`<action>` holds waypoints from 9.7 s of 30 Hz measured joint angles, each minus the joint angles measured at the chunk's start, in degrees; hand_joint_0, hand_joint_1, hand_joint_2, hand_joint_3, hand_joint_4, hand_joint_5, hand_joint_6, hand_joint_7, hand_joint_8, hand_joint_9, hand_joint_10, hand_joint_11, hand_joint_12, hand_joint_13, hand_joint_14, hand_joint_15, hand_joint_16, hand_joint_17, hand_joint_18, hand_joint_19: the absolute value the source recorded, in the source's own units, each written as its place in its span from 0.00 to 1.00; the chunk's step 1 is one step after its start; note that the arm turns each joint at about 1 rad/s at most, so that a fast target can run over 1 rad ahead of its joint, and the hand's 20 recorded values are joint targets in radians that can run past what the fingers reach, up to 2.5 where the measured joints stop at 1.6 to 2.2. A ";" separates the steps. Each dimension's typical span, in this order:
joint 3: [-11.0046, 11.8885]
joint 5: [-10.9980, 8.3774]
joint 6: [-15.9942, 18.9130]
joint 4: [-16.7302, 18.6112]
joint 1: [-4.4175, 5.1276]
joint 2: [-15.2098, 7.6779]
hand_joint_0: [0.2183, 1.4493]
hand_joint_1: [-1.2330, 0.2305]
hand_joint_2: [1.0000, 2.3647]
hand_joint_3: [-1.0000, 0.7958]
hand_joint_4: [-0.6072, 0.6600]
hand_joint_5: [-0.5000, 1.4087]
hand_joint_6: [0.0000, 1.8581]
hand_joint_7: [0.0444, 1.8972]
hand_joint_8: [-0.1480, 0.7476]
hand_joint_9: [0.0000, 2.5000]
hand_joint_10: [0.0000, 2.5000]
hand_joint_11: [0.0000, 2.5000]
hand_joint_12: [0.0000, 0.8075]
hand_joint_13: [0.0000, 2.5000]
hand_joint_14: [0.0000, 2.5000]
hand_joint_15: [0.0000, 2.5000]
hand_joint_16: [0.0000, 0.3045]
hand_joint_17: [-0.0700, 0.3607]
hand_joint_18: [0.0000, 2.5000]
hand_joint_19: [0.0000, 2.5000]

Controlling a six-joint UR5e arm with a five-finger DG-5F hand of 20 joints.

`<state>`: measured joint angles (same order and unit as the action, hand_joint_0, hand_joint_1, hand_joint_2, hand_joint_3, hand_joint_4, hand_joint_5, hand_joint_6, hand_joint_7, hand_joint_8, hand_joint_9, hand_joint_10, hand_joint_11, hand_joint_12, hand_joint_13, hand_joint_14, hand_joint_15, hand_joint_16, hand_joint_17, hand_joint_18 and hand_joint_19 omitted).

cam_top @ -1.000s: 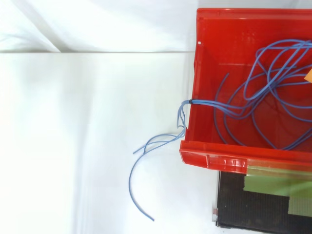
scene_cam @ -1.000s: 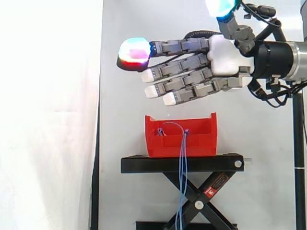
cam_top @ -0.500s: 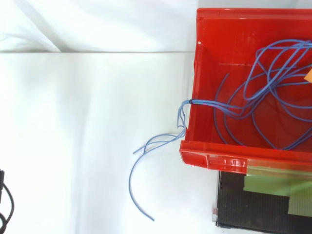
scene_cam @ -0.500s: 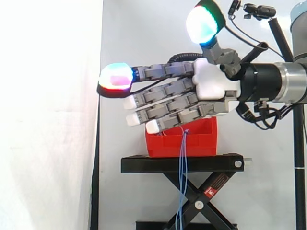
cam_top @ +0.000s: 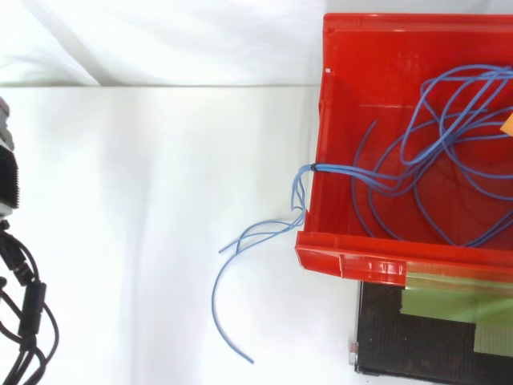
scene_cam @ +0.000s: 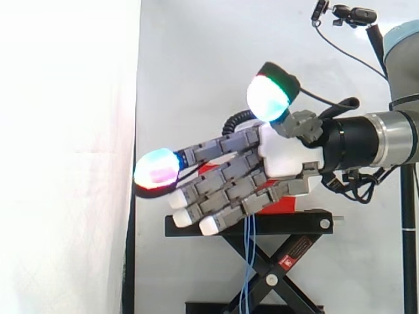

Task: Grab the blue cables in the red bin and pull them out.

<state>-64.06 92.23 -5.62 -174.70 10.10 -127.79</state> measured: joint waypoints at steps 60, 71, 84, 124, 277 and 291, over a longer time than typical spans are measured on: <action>-2.09 7.13 -69.55 11.04 -5.82 -1.30 0.43 0.30 0.00 0.00 0.64 0.47 0.00 0.07 0.47 0.18 0.00 0.04 0.46 0.03 0.00 0.08 0.18 0.45 0.00 0.13; 0.75 13.58 -69.57 10.69 -6.48 -5.50 0.43 0.30 0.00 0.00 0.63 0.47 0.00 0.07 0.47 0.18 0.00 0.04 0.46 0.04 0.00 0.08 0.18 0.45 0.00 0.14; 6.48 19.87 -85.27 -2.99 -9.75 -5.69 0.44 0.29 0.00 0.00 0.64 0.50 0.00 0.10 0.47 0.20 0.00 0.05 0.46 0.06 0.00 0.08 0.18 0.44 0.00 0.15; 15.59 22.61 -116.11 -19.23 -13.66 -5.62 0.42 0.18 0.00 0.00 0.62 0.58 0.01 0.26 0.45 0.20 0.00 0.08 0.45 0.08 0.00 0.09 0.17 0.44 0.03 0.15; 16.21 22.31 -146.78 -21.84 -22.33 -5.54 0.45 0.20 0.00 0.00 0.62 0.66 0.00 0.33 0.46 0.28 0.01 0.17 0.44 0.13 0.01 0.12 0.16 0.42 0.09 0.18; 16.42 22.37 -147.26 -21.13 -22.65 -5.54 0.45 0.20 0.00 0.00 0.62 0.66 0.00 0.33 0.46 0.28 0.01 0.17 0.44 0.13 0.00 0.12 0.16 0.42 0.09 0.18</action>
<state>-47.64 114.59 -152.88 -195.83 -12.54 -133.33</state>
